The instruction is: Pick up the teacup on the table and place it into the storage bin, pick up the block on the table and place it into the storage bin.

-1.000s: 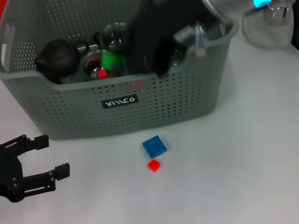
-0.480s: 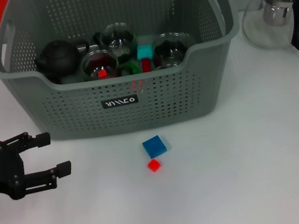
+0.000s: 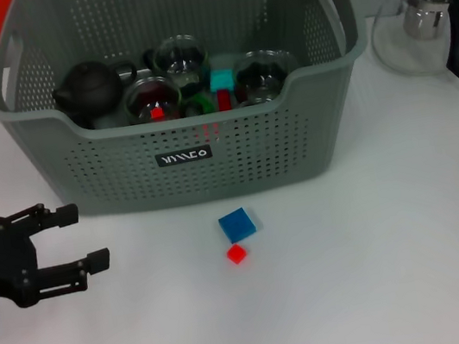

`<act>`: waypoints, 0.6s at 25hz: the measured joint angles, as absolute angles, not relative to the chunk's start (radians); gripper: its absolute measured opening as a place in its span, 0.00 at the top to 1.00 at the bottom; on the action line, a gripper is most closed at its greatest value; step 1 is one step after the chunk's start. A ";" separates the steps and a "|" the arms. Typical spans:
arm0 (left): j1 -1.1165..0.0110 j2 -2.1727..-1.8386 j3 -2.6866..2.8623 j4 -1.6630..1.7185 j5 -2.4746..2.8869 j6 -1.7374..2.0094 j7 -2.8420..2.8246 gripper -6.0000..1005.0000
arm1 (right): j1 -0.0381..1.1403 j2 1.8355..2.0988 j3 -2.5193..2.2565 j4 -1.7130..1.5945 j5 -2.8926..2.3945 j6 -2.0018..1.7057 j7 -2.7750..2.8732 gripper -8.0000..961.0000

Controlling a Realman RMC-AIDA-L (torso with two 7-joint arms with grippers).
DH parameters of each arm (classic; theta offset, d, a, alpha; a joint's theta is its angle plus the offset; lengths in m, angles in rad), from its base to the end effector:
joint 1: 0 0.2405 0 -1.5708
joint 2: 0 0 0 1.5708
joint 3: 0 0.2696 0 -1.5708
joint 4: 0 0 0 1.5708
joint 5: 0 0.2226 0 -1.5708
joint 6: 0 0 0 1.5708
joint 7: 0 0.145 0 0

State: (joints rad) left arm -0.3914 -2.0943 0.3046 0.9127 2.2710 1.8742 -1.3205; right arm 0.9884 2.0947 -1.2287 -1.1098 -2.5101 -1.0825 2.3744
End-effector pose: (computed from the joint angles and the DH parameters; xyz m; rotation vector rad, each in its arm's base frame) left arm -0.3354 0.2760 0.0603 -2.6490 -0.6444 -0.6106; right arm 0.0445 0.4807 -0.0048 -2.5020 0.3849 0.0512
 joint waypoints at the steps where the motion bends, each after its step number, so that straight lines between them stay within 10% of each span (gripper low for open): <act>1: -0.392 -2.094 0.305 0.913 2.273 1.874 -1.321 0.13 | 0.988 2.095 -1.230 -1.110 -2.510 -1.083 2.374 0.77; 15: -0.394 -2.094 0.307 0.912 2.273 1.889 -1.320 0.13 | 0.778 2.099 -1.277 -1.433 -2.193 -1.141 2.270 0.13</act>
